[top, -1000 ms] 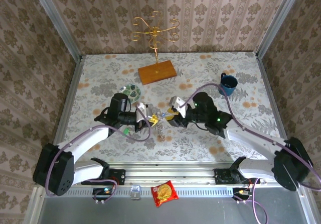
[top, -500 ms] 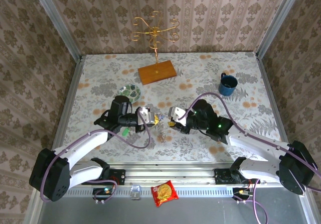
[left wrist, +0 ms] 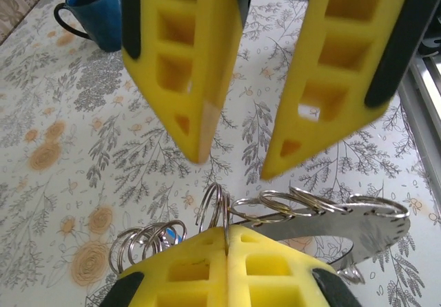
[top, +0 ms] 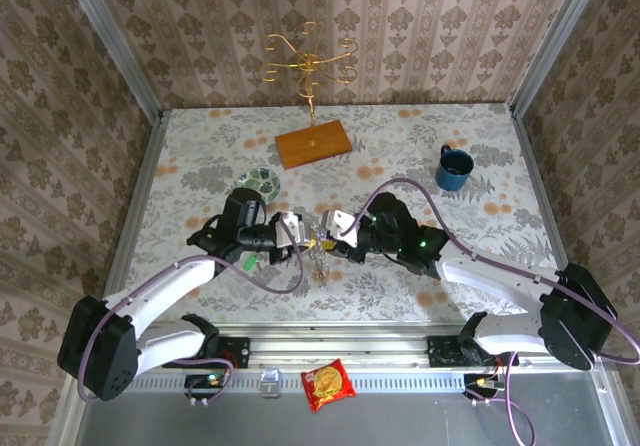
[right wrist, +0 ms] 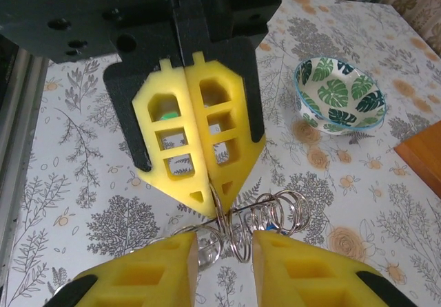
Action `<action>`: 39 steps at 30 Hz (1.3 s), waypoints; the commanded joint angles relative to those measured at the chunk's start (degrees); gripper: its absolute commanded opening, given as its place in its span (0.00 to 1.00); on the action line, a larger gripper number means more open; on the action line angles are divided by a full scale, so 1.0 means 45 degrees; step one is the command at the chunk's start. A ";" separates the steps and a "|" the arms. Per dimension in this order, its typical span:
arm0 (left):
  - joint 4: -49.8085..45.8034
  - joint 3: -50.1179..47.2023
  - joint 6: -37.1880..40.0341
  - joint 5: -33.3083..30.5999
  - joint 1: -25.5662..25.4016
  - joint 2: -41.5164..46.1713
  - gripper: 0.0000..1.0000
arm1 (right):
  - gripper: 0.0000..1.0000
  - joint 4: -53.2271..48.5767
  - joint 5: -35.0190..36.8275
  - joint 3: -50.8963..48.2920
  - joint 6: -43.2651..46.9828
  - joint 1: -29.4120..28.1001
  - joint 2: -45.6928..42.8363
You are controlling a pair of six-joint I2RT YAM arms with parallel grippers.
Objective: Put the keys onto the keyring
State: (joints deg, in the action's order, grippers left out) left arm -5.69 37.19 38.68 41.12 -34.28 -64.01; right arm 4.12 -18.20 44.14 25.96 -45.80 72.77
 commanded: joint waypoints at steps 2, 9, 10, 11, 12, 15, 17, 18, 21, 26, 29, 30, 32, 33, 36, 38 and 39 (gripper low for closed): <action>-0.1097 0.0709 0.0383 -0.0018 -0.0154 0.0102 0.00 | 0.27 0.0363 -0.0009 0.0540 0.0325 -0.0181 0.0462; -0.1547 0.0984 0.0545 -0.0021 -0.0272 -0.0087 0.00 | 0.23 0.0452 0.0009 0.0718 0.0364 -0.0291 0.0772; -0.1584 0.1010 0.0545 -0.0019 -0.0282 -0.0108 0.00 | 0.22 0.0452 0.0017 0.0736 0.0352 -0.0295 0.0794; -0.1583 0.1030 0.0568 -0.0021 -0.0311 -0.0131 0.00 | 0.21 0.0452 -0.0013 0.0737 0.0359 -0.0311 0.0832; -0.1582 0.1036 0.0568 -0.0007 -0.0328 -0.0134 0.00 | 0.21 0.0418 -0.0009 0.0752 0.0349 -0.0332 0.0865; -0.1586 0.1091 0.0546 0.0073 -0.0350 -0.0135 0.00 | 0.20 0.0408 -0.0019 0.0797 0.0370 -0.0358 0.0953; -0.1576 0.1122 0.0512 0.0155 -0.0369 -0.0151 0.00 | 0.18 0.0441 -0.0019 0.0796 0.0391 -0.0375 0.1013; -0.1586 0.1124 0.0488 0.0209 -0.0370 -0.0161 0.00 | 0.16 0.0483 -0.0034 0.0797 0.0355 -0.0377 0.1024; -0.1512 0.1134 0.0358 0.0236 -0.0389 -0.0141 0.00 | 0.05 0.0647 -0.0155 0.0758 0.0306 -0.0379 0.1040; -0.0624 0.0755 -0.0545 0.0444 -0.0257 0.0014 0.09 | 0.00 0.0807 -0.0380 0.0535 0.0257 -0.0318 0.1022; 0.0943 -0.0169 -0.1622 0.0838 -0.0007 0.0167 0.19 | 0.00 0.1640 -0.1035 0.0025 -0.0267 -0.0038 0.0941; 0.1500 -0.0559 -0.1907 0.0927 0.0020 0.0251 0.21 | 0.00 0.1947 -0.1267 -0.0127 -0.0485 0.0035 0.0933; 0.2536 -0.1238 -0.2443 0.0997 0.0021 0.0401 0.25 | 0.00 0.2392 -0.1563 -0.0377 -0.0765 0.0167 0.0916; 0.3023 -0.1546 -0.2698 0.0998 0.0021 0.0477 0.28 | 0.00 0.2510 -0.1675 -0.0451 -0.0839 0.0205 0.0910; 0.3702 -0.2054 -0.3065 0.0903 0.0021 0.0704 0.32 | 0.00 0.2600 -0.1949 -0.0565 -0.0904 0.0289 0.0917; 0.3896 -0.2279 -0.3181 0.0862 0.0040 0.0817 0.33 | 0.00 0.2665 -0.2108 -0.0624 -0.0941 0.0341 0.0895; 0.4004 -0.2381 -0.3219 0.0807 0.0040 0.0855 0.34 | 0.00 0.2678 -0.2158 -0.0648 -0.0943 0.0372 0.0887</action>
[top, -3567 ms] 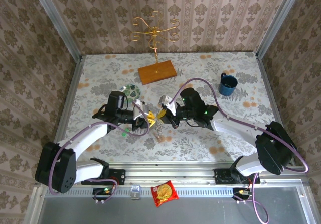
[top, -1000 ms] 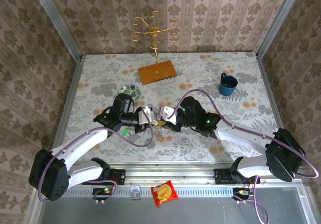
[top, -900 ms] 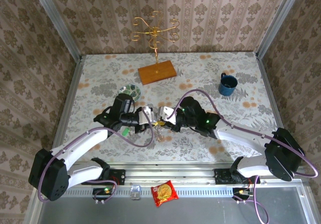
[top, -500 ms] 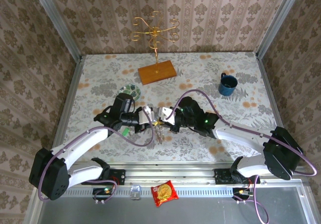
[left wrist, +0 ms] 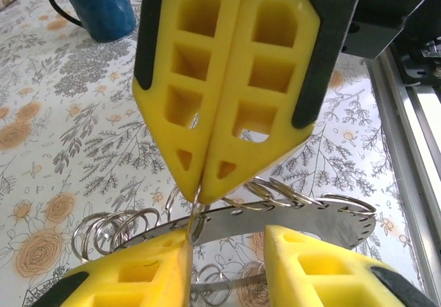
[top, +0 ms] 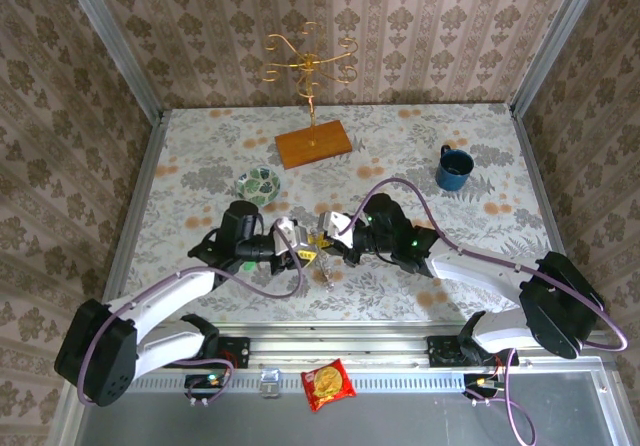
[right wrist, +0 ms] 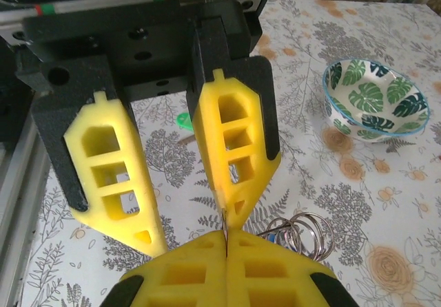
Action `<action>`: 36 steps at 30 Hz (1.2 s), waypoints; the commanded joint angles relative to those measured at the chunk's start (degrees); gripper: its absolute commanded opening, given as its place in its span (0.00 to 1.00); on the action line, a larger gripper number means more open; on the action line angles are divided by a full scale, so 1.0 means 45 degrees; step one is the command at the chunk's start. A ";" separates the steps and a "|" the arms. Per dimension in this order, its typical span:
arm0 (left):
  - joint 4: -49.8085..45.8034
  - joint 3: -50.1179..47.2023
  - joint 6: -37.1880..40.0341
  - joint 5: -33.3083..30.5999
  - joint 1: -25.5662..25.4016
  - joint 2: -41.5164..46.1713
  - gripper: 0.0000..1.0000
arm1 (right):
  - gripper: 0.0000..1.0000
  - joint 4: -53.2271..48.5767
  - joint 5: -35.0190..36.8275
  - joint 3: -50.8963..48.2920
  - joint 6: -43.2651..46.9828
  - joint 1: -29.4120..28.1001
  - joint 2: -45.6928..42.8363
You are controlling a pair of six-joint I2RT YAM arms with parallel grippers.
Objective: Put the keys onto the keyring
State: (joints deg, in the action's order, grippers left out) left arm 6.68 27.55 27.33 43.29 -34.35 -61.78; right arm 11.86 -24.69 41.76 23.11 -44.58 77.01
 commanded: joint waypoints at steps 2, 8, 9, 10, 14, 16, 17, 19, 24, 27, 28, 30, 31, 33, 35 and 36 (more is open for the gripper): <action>0.1461 -0.0426 -0.0789 0.0243 0.0074 0.0355 0.34 | 0.00 0.0961 -0.0869 -0.0156 -0.0331 0.0123 -0.0049; 0.3091 -0.1057 -0.1720 0.0095 0.0152 0.0348 0.32 | 0.00 0.0766 -0.1208 -0.0129 -0.0278 0.0159 -0.0071; 0.3213 -0.1101 -0.1787 0.0125 0.0167 0.0345 0.31 | 0.00 0.0630 -0.1309 -0.0068 -0.0215 0.0161 -0.0065; 0.3241 -0.1120 -0.1830 0.0136 0.0172 0.0350 0.30 | 0.00 0.0457 -0.1392 -0.0011 -0.0168 0.0151 -0.0048; 0.3598 -0.1230 -0.2067 0.0341 0.0191 0.0350 0.25 | 0.00 0.0094 -0.1575 0.0192 0.0011 0.0175 0.0017; 0.3711 -0.1254 -0.2141 0.0446 0.0192 0.0303 0.24 | 0.00 0.0080 -0.1659 0.0232 0.0020 0.0161 0.0076; 0.3731 -0.1259 -0.2167 0.0505 0.0192 0.0274 0.23 | 0.00 0.0116 -0.1728 0.0256 -0.0008 0.0163 0.0112; 0.3762 -0.1264 -0.2201 0.0612 0.0192 0.0196 0.21 | 0.00 0.0249 -0.1862 0.0276 -0.0124 0.0162 0.0180; 0.3869 -0.1298 -0.2251 0.0698 0.0192 0.0001 0.17 | 0.00 0.0582 -0.2092 0.0349 -0.0369 0.0171 0.0327; 0.4050 -0.1338 -0.2282 0.0627 0.0192 -0.0031 0.16 | 0.00 0.0561 -0.2239 0.0408 -0.0457 0.0153 0.0417; 0.4154 -0.1335 -0.2318 0.0625 0.0192 -0.0022 0.15 | 0.00 0.0568 -0.2282 0.0393 -0.0486 0.0161 0.0440; 0.4435 -0.1357 -0.2418 0.0673 0.0192 -0.0051 0.14 | 0.00 0.0608 -0.2333 0.0407 -0.0522 0.0173 0.0464; 0.4573 -0.1357 -0.2474 0.0697 0.0173 -0.0087 0.13 | 0.00 0.0624 -0.2349 0.0387 -0.0545 0.0154 0.0502; 0.4853 -0.1359 -0.2579 0.0784 0.0172 -0.0129 0.10 | 0.00 0.0643 -0.2414 0.0408 -0.0615 0.0155 0.0533; 0.5106 -0.1347 -0.2675 0.0858 0.0163 -0.0177 0.02 | 0.00 0.0574 -0.2419 0.0446 -0.0613 0.0155 0.0523; 0.5149 -0.1357 -0.2695 0.0852 0.0165 -0.0176 0.00 | 0.00 0.0518 -0.2282 0.0432 -0.0614 0.0157 0.0523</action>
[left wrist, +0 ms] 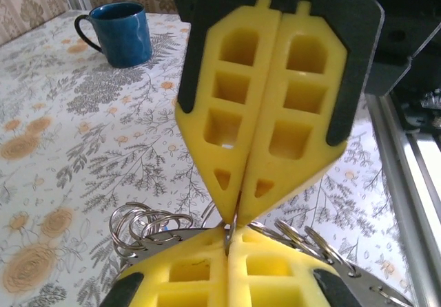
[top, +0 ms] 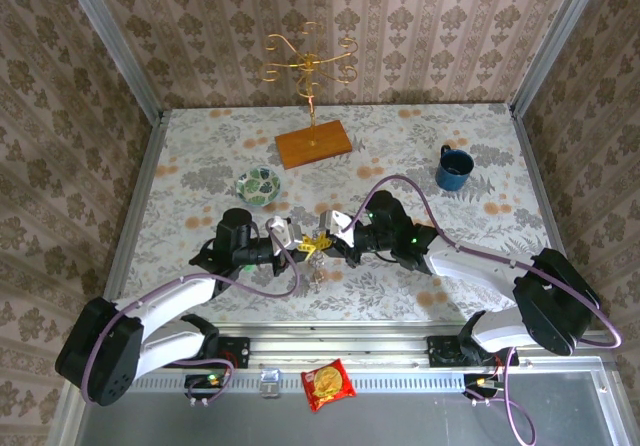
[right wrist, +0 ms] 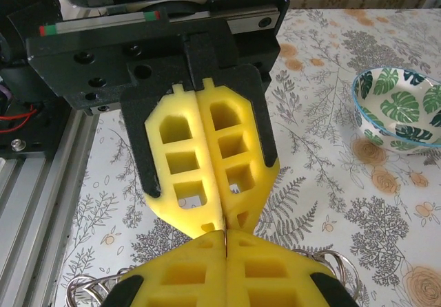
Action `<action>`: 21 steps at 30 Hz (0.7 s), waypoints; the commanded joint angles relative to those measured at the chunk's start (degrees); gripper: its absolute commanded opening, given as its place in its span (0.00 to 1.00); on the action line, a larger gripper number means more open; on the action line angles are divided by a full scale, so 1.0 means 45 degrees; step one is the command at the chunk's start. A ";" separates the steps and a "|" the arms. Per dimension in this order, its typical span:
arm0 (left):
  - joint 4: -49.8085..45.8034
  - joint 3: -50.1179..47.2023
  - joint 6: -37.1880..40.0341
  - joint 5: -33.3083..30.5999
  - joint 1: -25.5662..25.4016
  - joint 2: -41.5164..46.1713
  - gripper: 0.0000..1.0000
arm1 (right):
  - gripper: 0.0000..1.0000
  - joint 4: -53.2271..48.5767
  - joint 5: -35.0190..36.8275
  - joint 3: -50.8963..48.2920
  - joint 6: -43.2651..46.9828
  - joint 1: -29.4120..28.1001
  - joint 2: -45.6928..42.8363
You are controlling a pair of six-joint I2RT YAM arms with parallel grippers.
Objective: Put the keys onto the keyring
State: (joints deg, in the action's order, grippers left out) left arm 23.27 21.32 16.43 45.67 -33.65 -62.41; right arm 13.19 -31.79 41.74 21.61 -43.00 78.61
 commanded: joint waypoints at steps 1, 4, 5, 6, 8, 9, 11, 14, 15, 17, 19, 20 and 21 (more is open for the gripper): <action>0.1469 0.0018 -0.0230 0.0315 -0.0003 -0.0037 0.00 | 0.00 0.0149 -0.0427 0.0399 -0.0205 -0.0173 0.0168; 0.1246 -0.0032 -0.0105 0.0171 -0.0003 0.0040 0.00 | 0.16 -0.0383 0.0524 0.0277 0.0356 -0.0132 -0.0222; 0.1104 -0.0014 -0.0024 0.0082 -0.0003 0.0089 0.00 | 0.18 -0.0713 0.0796 0.0240 0.0589 -0.0066 -0.0375; 0.1001 -0.0016 0.0017 0.0031 -0.0003 0.0133 0.00 | 0.19 -0.0968 0.0922 0.0237 0.0811 -0.0019 -0.0477; 0.0767 -0.0002 0.0148 -0.0066 -0.0022 0.0207 0.00 | 0.19 -0.1490 0.1061 0.0235 0.1199 0.0165 -0.0707; 0.0636 0.0025 0.0225 -0.0093 -0.0032 0.0234 0.00 | 0.19 -0.1685 0.1087 0.0264 0.1354 0.0201 -0.0785; 0.0380 0.0095 0.0351 -0.0152 -0.0061 0.0284 0.00 | 0.19 -0.2281 0.1162 0.0464 0.1725 0.0216 -0.0808; 0.0318 0.0125 0.0410 -0.0171 -0.0100 0.0295 0.00 | 0.19 -0.2696 0.1089 0.0758 0.1915 0.0218 -0.0620; 0.0300 0.0159 0.0395 -0.0197 -0.0118 0.0276 0.00 | 0.19 -0.2670 0.1049 0.0783 0.1927 0.0210 -0.0558; 0.0261 0.0185 0.0393 -0.0179 -0.0139 0.0275 0.00 | 0.18 -0.2586 0.0983 0.0859 0.1902 0.0211 -0.0463; 0.0189 0.0218 0.0421 -0.0175 -0.0177 0.0283 0.00 | 0.17 -0.2466 0.0889 0.0918 0.1838 0.0196 -0.0411; 0.0126 0.0252 0.0460 -0.0155 -0.0197 0.0283 0.00 | 0.17 -0.2407 0.0826 0.0940 0.1783 0.0182 -0.0361; 0.0068 0.0279 0.0490 -0.0145 -0.0208 0.0276 0.00 | 0.17 -0.2356 0.0783 0.0969 0.1746 0.0179 -0.0326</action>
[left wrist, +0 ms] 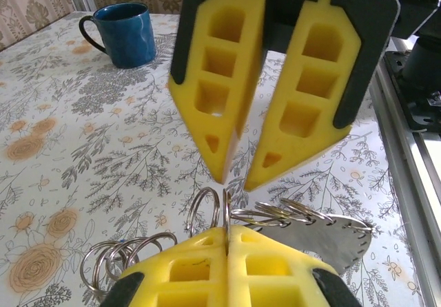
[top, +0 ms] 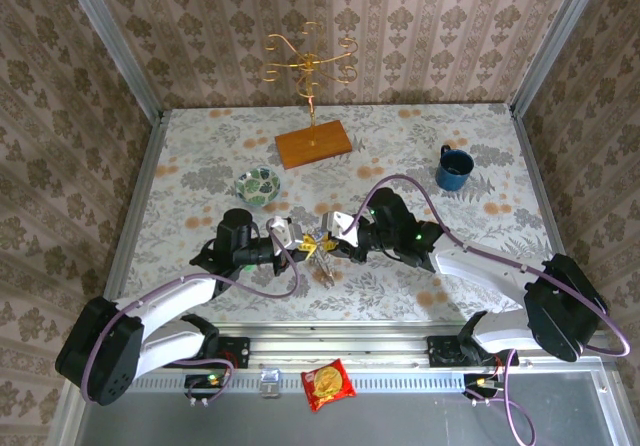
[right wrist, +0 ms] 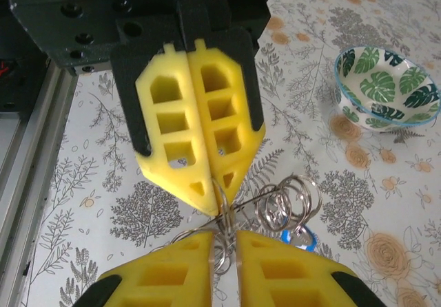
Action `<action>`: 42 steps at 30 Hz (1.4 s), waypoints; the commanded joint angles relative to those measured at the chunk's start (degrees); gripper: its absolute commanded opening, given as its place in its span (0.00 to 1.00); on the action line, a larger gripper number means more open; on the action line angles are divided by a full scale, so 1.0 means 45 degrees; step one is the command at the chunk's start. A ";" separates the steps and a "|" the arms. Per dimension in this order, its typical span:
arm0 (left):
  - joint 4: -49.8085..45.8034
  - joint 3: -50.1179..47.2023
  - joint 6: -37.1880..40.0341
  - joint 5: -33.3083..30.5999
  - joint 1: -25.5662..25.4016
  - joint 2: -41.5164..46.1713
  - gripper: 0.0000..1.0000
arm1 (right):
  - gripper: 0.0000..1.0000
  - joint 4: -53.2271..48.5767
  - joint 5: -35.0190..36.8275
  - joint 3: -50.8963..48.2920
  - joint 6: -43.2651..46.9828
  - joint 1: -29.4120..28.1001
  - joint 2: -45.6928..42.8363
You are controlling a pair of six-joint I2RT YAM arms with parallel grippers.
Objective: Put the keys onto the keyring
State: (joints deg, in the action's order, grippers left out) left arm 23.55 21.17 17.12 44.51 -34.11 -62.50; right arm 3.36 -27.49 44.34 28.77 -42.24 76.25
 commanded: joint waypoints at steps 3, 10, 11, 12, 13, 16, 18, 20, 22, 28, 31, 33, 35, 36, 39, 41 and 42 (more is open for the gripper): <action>-0.0038 0.0354 0.0391 0.0158 -0.0135 0.0266 0.00 | 0.19 -0.0140 -0.0298 0.0493 0.0092 -0.0064 0.0310; 0.0000 0.0394 0.0399 0.0196 -0.0188 0.0212 0.00 | 0.16 -0.0383 -0.0323 0.0711 0.0184 -0.0237 0.0629; 0.0008 0.0394 0.0389 0.0191 -0.0194 0.0217 0.00 | 0.13 -0.0402 -0.0336 0.0732 0.0188 -0.0239 0.0634; 0.0006 0.0394 0.0384 0.0171 -0.0194 0.0234 0.00 | 0.08 -0.0413 -0.0371 0.0731 0.0192 -0.0251 0.0634; 0.0011 0.0392 0.0394 0.0135 -0.0194 0.0234 0.00 | 0.05 -0.0414 -0.0409 0.0733 0.0185 -0.0259 0.0634; 0.0030 0.0417 0.0374 -0.0028 -0.0194 0.0200 0.00 | 0.00 -0.0509 -0.0554 0.0810 0.0170 -0.0268 0.0668; 0.0090 0.0413 0.0354 -0.0124 -0.0213 0.0159 0.03 | 0.00 -0.0548 -0.0676 0.0864 0.0166 -0.0289 0.0693; 0.0166 0.0433 0.0306 -0.0135 -0.0213 0.0100 0.07 | 0.00 -0.0550 -0.0747 0.0909 0.0112 -0.0320 0.0703; 0.0278 0.0433 0.0277 -0.0126 -0.0213 0.0061 0.09 | 0.00 -0.0519 -0.0821 0.0924 0.0085 -0.0348 0.0693; 0.0353 0.0430 0.0257 -0.0106 -0.0233 -0.0041 0.10 | 0.00 -0.0414 -0.0894 0.0961 -0.0057 -0.0394 0.1059; 0.0425 0.0433 0.0242 -0.0091 -0.0253 -0.0052 0.10 | 0.00 -0.0432 -0.0928 0.0952 -0.0062 -0.0416 0.1103; 0.0484 0.0434 0.0233 -0.0049 -0.0253 -0.0057 0.10 | 0.00 -0.0433 -0.0945 0.0963 -0.0099 -0.0399 0.1122; 0.0470 0.0433 0.0266 -0.0029 -0.0253 -0.0042 0.08 | 0.00 -0.0452 -0.0926 0.0967 -0.0101 -0.0409 0.1142; 0.0456 0.0432 0.0310 -0.0028 -0.0253 -0.0020 0.04 | 0.00 -0.0468 -0.0886 0.0960 -0.0086 -0.0417 0.1108; 0.0230 0.0433 0.0437 -0.0191 -0.0253 0.0150 0.00 | 0.00 -0.0351 -0.0677 0.0860 -0.0297 -0.0329 0.0916; -0.0036 0.0433 0.0542 -0.0383 -0.0253 0.0408 0.00 | 0.04 0.0041 -0.0527 0.0612 -0.0733 -0.0191 0.0434; -0.0214 0.0433 0.0583 -0.0543 -0.0253 0.0595 0.00 | 0.07 0.0191 -0.0396 0.0464 -0.1022 -0.0086 0.0200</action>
State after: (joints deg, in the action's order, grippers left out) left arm 22.06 21.19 18.13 43.03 -34.74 -62.15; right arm 1.06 -28.49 47.07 27.51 -42.92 80.36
